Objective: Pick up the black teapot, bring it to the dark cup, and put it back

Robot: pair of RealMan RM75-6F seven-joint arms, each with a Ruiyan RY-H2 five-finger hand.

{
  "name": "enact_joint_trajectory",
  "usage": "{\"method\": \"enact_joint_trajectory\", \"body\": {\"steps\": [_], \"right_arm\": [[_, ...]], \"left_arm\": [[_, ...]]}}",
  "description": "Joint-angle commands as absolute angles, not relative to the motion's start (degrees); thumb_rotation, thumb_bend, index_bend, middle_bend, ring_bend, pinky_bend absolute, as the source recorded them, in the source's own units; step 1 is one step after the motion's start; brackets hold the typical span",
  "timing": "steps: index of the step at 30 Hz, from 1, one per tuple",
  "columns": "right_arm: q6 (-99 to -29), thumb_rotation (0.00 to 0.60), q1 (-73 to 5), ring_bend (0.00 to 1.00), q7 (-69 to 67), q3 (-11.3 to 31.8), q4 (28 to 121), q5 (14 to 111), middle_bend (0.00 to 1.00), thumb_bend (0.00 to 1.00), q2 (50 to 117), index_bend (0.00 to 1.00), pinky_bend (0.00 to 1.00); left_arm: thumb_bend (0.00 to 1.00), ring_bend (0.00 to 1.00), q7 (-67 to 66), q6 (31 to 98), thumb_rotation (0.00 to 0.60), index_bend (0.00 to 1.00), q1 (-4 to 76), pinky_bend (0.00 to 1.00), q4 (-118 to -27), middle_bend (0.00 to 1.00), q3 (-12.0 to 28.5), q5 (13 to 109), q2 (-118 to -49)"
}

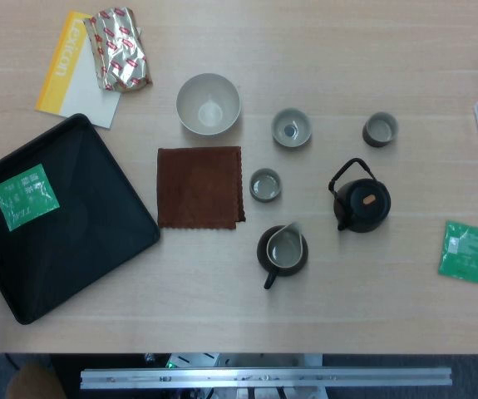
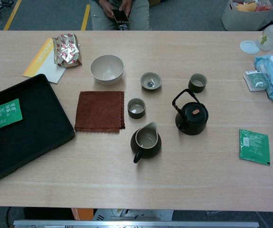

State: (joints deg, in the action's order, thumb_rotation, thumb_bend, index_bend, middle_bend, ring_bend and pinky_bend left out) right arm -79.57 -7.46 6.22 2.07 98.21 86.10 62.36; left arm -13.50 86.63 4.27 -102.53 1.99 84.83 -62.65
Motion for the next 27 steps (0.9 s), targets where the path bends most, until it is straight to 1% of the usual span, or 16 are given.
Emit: {"method": "enact_joint_trajectory", "body": {"steps": [1, 12, 15, 22, 23, 24, 26, 27], "right_arm": [[-79.2, 0.600, -7.8, 0.33, 6.6, 2.2, 98.5, 86.1, 0.38, 0.30, 62.4, 0.43, 0.27], [-75.6, 0.600, -10.6, 0.33, 7.2, 2.6, 100.6, 86.9, 0.38, 0.30, 61.1, 0.43, 0.27], [-72.7, 0.600, -13.1, 0.33, 7.5, 3.1, 101.7, 87.8, 0.38, 0.30, 60.1, 0.43, 0.26], [-63.4, 0.600, -19.6, 0.33, 8.3, 4.1, 103.1, 87.5, 0.38, 0.30, 59.4, 0.43, 0.18], [-62.3, 0.593, -20.5, 0.33, 8.4, 4.2, 103.2, 87.5, 0.38, 0.31, 59.5, 0.43, 0.17], [-60.8, 0.568, -21.7, 0.33, 8.7, 4.4, 103.2, 87.6, 0.38, 0.31, 59.8, 0.43, 0.16], [-58.5, 0.488, -23.6, 0.33, 9.0, 4.8, 103.3, 87.4, 0.38, 0.32, 60.3, 0.43, 0.14], [-57.0, 0.435, -24.8, 0.32, 9.0, 5.0, 103.4, 87.3, 0.38, 0.33, 60.7, 0.43, 0.13]], "left_arm": [[0.43, 0.19, -13.3, 86.7, 0.600, 0.15, 4.1, 0.17, -102.3, 0.24, 1.9, 84.8, -62.7], [0.43, 0.19, -11.6, 88.4, 0.600, 0.15, 2.6, 0.17, -101.5, 0.24, 1.5, 85.0, -62.2], [0.43, 0.19, -11.2, 88.4, 0.600, 0.15, 2.6, 0.17, -101.1, 0.24, 1.5, 85.3, -62.2], [0.43, 0.19, -10.5, 89.0, 0.600, 0.15, 2.2, 0.17, -100.9, 0.24, 1.4, 85.9, -62.1], [0.43, 0.19, -10.4, 89.1, 0.600, 0.15, 2.1, 0.17, -100.9, 0.24, 1.4, 85.9, -62.1], [0.43, 0.19, -10.4, 89.1, 0.600, 0.15, 2.1, 0.17, -101.0, 0.24, 1.4, 86.0, -62.0], [0.43, 0.19, -10.2, 89.3, 0.600, 0.15, 1.9, 0.17, -101.1, 0.24, 1.3, 86.1, -61.9], [0.43, 0.19, -10.1, 89.4, 0.600, 0.15, 1.9, 0.17, -101.1, 0.24, 1.3, 86.2, -61.8]]}}
